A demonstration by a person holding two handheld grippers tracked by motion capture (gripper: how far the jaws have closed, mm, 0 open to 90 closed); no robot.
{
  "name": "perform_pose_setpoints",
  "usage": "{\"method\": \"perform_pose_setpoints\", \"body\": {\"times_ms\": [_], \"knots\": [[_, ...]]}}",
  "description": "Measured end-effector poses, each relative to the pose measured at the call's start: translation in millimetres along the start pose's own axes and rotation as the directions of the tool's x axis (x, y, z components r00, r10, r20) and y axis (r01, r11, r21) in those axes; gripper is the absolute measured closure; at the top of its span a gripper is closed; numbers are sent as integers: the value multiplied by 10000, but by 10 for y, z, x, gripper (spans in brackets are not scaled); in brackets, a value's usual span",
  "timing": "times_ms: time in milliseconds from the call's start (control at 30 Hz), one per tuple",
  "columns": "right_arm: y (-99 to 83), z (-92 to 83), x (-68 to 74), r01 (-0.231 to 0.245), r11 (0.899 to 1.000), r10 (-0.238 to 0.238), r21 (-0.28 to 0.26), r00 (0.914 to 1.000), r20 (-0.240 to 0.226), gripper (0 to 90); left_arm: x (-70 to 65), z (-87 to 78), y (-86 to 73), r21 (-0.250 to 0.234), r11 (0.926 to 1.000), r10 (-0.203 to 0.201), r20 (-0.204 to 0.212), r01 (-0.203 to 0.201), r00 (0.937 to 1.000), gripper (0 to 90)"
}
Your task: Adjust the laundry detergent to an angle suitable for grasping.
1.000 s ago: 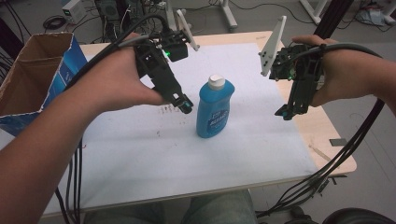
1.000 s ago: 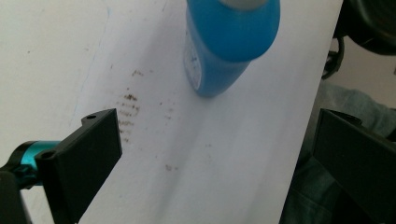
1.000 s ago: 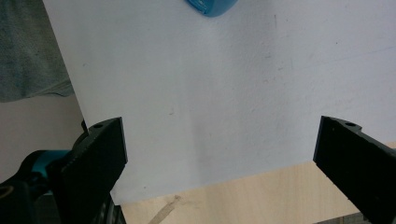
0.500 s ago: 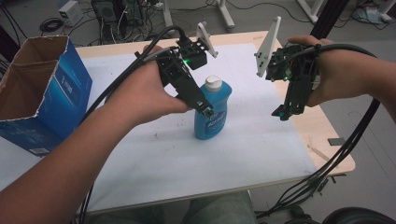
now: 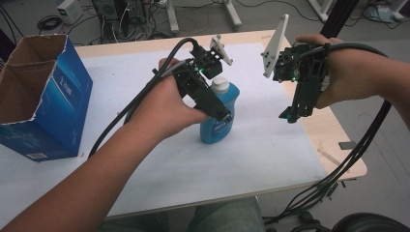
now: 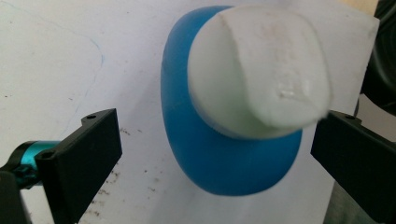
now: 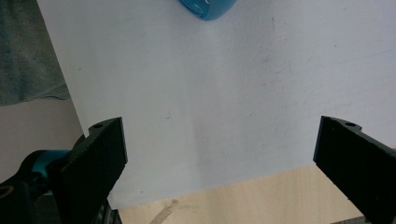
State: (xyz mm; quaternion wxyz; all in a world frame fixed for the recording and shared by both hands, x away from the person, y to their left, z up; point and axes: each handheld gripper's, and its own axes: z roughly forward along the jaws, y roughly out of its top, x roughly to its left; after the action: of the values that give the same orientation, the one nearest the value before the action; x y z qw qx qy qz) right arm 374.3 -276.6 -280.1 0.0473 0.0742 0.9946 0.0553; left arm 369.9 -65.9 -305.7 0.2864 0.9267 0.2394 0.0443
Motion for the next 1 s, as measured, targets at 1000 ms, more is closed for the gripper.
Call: {"method": "perform_pose_setpoints", "body": {"times_ms": [1000], "knots": [[22,48,-26,-47,10000,47,11,10000,4,18,-84,302,-96,-1283,9915,-351,-1022,219,9941,71]]}}
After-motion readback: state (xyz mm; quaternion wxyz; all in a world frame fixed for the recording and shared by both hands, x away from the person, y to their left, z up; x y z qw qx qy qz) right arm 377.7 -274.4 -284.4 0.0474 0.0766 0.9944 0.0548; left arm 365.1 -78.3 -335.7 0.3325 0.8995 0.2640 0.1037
